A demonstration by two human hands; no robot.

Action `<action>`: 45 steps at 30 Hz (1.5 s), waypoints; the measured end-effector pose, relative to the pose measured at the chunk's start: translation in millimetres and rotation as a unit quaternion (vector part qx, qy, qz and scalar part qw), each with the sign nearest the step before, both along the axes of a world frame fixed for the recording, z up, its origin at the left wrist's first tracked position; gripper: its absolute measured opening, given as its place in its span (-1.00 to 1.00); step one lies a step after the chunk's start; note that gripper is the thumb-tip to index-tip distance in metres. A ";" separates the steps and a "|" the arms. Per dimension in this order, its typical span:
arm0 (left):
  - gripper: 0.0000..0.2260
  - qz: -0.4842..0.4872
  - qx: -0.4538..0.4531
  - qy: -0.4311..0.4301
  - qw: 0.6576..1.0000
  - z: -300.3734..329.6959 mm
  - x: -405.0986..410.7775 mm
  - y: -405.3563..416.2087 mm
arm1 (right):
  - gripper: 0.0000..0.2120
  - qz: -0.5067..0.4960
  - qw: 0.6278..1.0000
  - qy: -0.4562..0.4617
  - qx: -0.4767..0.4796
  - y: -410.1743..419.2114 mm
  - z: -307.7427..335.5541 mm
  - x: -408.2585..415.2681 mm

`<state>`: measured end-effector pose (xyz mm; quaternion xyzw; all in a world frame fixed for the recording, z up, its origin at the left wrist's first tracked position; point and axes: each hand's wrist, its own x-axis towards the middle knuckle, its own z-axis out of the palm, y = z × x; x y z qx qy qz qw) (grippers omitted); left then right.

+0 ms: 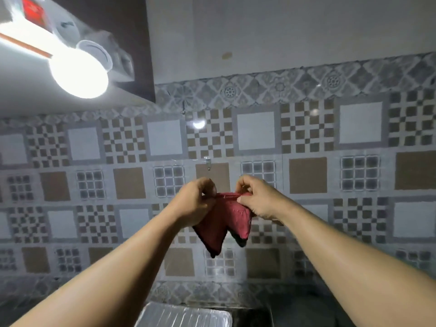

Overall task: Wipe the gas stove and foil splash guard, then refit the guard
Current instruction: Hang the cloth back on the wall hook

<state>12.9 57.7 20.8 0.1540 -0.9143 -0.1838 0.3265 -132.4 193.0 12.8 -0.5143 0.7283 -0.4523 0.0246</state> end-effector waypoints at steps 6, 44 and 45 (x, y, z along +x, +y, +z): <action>-0.80 0.078 -0.106 0.044 0.990 17.6 -35.1 -39.3 | -0.87 -0.030 0.993 0.089 -0.076 -59.4 21.3 -39.9; -0.60 0.162 -0.095 -0.010 0.982 -20.7 -59.7 -84.3 | -0.40 -0.088 0.963 0.254 -0.006 -121.0 -43.9 -67.5; -0.57 0.166 -0.091 -0.015 0.982 -23.3 -53.6 -81.7 | -0.39 -0.088 0.965 0.245 -0.009 -116.7 -45.1 -65.0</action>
